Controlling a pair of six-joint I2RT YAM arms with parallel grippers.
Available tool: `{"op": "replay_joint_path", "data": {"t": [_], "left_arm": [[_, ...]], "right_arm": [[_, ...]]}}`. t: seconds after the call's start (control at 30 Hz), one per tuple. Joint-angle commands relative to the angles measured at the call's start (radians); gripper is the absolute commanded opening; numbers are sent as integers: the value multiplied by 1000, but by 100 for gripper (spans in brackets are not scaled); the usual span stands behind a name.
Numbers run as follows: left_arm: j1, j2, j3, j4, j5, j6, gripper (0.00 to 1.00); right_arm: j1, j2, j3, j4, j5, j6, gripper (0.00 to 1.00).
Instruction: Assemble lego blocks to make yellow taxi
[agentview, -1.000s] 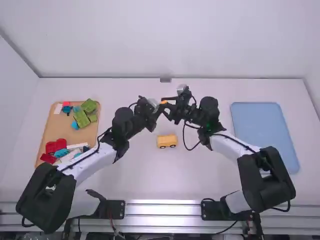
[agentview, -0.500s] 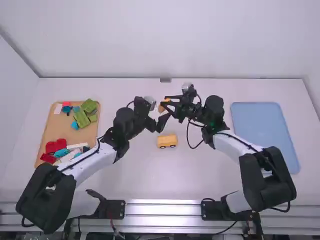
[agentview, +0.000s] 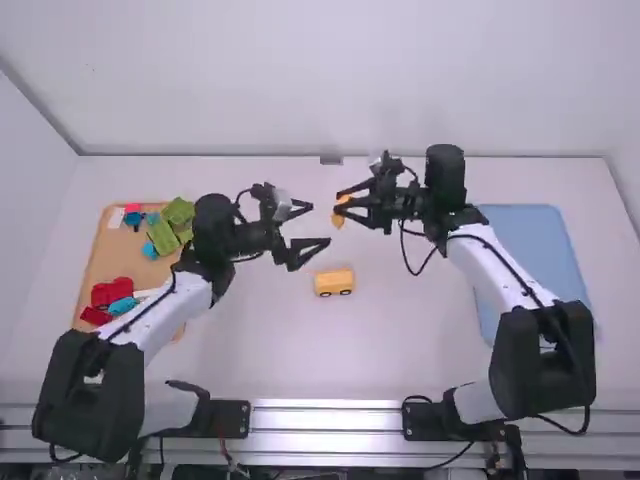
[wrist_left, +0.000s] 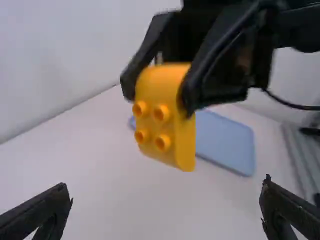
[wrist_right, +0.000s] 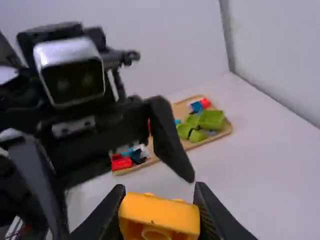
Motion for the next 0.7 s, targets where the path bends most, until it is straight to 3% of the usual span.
{"op": "replay_joint_path", "data": {"t": [0.0, 0.1, 0.37, 0.47, 0.57, 0.67], "left_arm": [[20, 12, 35, 1, 238, 24, 99], [16, 34, 36, -1, 273, 32, 99], [14, 74, 36, 2, 290, 36, 99], [10, 84, 36, 9, 278, 36, 93], [13, 88, 36, 16, 279, 37, 77], [10, 88, 36, 23, 278, 37, 75]], "right_arm": [[13, -1, 57, -102, -62, -275, 9], [50, -1, 73, -217, -60, -409, 8], [88, -1, 74, -223, -69, -428, 5], [94, -1, 74, -220, -78, -427, 5], [101, -1, 74, -221, -68, -428, 6], [98, -1, 74, -223, -72, -428, 5]]}}
